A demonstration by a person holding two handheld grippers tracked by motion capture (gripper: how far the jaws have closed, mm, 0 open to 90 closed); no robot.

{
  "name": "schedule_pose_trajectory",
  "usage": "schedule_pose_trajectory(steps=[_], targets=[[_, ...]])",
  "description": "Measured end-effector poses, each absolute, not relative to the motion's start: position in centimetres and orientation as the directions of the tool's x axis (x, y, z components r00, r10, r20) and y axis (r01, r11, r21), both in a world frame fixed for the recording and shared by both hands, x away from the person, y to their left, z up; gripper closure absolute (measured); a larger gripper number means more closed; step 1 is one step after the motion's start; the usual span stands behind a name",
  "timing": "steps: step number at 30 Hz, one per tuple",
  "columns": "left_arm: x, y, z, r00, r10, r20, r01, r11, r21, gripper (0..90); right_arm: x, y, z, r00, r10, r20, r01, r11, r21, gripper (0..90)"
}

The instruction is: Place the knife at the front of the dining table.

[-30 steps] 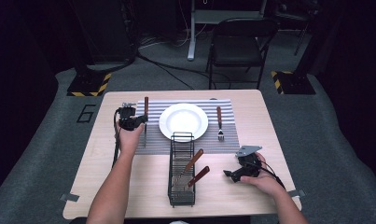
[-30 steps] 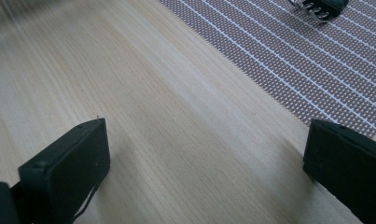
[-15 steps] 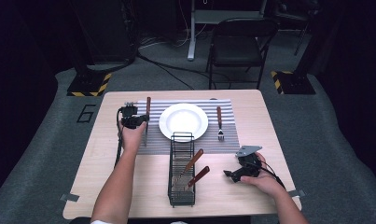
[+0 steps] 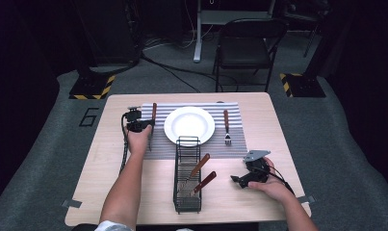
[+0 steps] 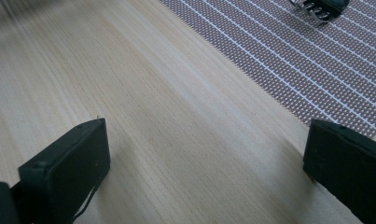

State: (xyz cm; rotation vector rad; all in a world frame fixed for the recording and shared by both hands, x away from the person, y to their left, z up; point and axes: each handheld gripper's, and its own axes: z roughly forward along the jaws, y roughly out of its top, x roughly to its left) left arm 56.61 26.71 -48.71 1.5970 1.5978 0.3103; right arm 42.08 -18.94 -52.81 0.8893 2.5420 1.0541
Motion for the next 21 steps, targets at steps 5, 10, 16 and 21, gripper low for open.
schedule_pose_trajectory(steps=[5, 10, 16, 21], targets=[[56.9, 26.6, -49.3, 0.142, 0.914, -0.381, 0.712, 0.173, 0.680, 80.7, 42.1, -18.9, -52.8, -0.782, 0.623, 0.005, 0.444, 0.551, 0.707, 0.0], [57.1, 26.7, -49.6, 0.128, 0.913, -0.388, 0.722, 0.183, 0.667, 80.9, 42.1, -18.9, -52.8, -0.783, 0.623, 0.003, 0.442, 0.552, 0.707, 0.0], [57.3, 26.7, -50.0, 0.094, 0.907, -0.410, 0.718, 0.223, 0.659, 80.9, 42.1, -18.9, -52.8, -0.783, 0.622, 0.004, 0.442, 0.552, 0.707, 0.0], [57.6, 26.9, -50.4, 0.076, 0.902, -0.426, 0.730, 0.241, 0.640, 80.9, 42.1, -18.9, -52.8, -0.782, 0.623, 0.003, 0.442, 0.552, 0.707, 0.0]])
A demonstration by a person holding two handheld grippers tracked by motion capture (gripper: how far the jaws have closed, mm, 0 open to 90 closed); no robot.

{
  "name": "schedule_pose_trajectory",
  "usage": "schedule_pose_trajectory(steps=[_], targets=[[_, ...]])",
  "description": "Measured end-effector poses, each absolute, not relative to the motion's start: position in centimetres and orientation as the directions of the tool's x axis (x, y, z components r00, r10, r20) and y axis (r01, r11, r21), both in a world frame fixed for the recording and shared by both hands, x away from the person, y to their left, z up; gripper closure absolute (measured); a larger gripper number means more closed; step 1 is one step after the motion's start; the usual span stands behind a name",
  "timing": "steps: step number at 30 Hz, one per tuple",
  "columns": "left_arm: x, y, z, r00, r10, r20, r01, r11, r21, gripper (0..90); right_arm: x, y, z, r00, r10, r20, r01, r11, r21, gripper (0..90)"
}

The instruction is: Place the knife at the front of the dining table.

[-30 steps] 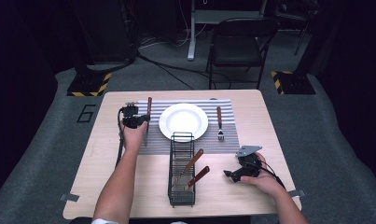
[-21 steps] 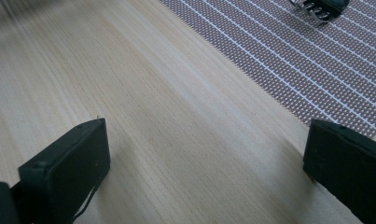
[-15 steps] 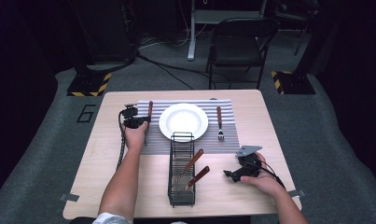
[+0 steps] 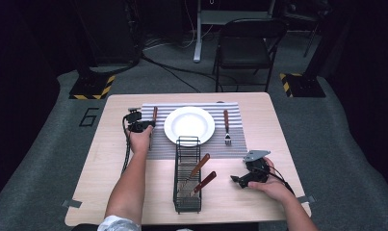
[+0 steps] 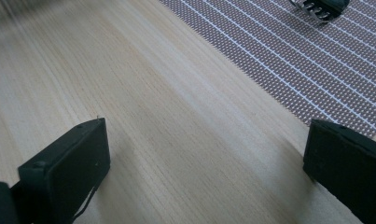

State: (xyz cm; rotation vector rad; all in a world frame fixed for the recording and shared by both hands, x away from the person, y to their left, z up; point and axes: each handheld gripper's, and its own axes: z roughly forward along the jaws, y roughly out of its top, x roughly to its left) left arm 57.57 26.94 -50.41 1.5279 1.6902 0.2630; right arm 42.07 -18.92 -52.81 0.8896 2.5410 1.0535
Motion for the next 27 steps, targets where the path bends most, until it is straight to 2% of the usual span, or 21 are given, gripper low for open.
schedule_pose_trajectory(steps=[8, 17, 27], targets=[[57.7, 26.8, -51.2, 0.054, 0.918, -0.394, 0.741, 0.228, 0.632, 80.9, 42.1, -18.9, -52.8, -0.782, 0.623, 0.003, 0.442, 0.552, 0.707, 0.0], [57.9, 26.8, -51.6, 0.040, 0.908, -0.417, 0.742, 0.252, 0.621, 80.8, 42.1, -18.9, -52.8, -0.782, 0.623, 0.003, 0.442, 0.552, 0.707, 0.0], [57.8, 27.0, -51.5, 0.045, 0.918, -0.394, 0.737, 0.236, 0.633, 79.1, 42.1, -18.9, -52.8, -0.782, 0.623, 0.002, 0.442, 0.553, 0.706, 0.0]])
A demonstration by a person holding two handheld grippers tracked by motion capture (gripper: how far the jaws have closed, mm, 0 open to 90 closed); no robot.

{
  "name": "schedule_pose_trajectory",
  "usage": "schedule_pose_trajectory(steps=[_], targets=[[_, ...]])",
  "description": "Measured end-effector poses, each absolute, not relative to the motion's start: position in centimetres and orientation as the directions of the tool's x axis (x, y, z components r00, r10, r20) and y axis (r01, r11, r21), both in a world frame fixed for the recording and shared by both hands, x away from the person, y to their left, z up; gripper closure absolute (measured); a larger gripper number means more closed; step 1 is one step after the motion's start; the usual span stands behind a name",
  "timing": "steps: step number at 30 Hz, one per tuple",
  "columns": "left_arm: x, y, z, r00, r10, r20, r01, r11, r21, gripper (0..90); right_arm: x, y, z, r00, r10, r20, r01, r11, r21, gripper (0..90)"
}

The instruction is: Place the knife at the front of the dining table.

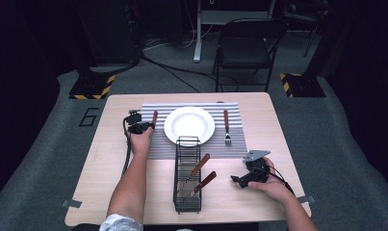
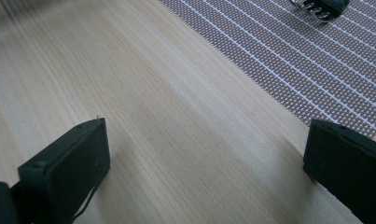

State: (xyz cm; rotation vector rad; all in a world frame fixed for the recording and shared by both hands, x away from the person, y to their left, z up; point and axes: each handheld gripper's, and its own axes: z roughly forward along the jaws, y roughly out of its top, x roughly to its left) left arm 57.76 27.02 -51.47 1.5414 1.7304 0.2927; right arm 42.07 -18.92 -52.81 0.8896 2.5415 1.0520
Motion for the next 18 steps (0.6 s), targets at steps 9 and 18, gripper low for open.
schedule_pose_trajectory(steps=[9, 18], targets=[[57.5, 28.0, -51.2, 0.021, 0.923, -0.384, 0.734, 0.246, 0.633, 70.3, 42.1, -18.9, -52.8, -0.782, 0.623, 0.002, 0.442, 0.553, 0.707, 0.0], [56.6, 28.3, -49.4, 0.086, 0.931, -0.356, 0.713, 0.192, 0.674, 66.4, 42.1, -18.9, -52.8, -0.782, 0.623, 0.005, 0.443, 0.551, 0.707, 0.0]])
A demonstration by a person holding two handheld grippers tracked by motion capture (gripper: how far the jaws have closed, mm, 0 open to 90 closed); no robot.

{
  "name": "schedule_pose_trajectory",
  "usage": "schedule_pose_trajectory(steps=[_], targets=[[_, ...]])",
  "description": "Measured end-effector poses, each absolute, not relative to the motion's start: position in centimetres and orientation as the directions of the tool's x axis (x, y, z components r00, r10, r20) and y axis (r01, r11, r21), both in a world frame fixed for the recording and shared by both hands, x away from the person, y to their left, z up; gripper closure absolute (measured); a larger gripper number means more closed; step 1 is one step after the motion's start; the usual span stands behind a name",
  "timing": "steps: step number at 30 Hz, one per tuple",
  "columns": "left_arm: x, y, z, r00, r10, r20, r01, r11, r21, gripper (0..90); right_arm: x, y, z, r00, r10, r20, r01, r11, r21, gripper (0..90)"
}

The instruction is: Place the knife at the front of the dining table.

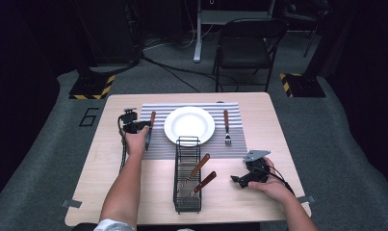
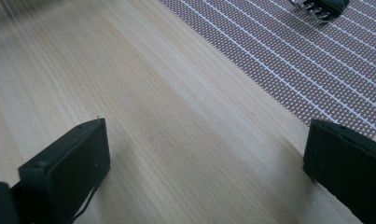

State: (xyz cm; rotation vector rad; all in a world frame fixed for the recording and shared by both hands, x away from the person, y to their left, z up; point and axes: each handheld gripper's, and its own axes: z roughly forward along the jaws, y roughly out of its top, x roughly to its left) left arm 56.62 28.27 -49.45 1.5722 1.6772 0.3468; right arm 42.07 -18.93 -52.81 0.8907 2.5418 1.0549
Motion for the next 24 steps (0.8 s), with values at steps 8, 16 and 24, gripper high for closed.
schedule_pose_trajectory(steps=[8, 16, 24], targets=[[55.3, 28.0, -48.7, 0.158, 0.926, -0.343, 0.708, 0.136, 0.693, 61.5, 42.1, -18.9, -52.8, -0.782, 0.623, 0.004, 0.443, 0.552, 0.707, 0.0], [52.8, 27.4, -48.5, 0.244, 0.918, -0.312, 0.701, 0.056, 0.711, 57.7, 42.1, -18.9, -52.8, -0.782, 0.623, 0.004, 0.443, 0.552, 0.707, 0.0], [50.0, 27.6, -47.1, 0.313, 0.909, -0.275, 0.675, -0.009, 0.738, 52.7, 42.1, -18.9, -52.8, -0.782, 0.623, 0.002, 0.442, 0.552, 0.707, 0.0]])
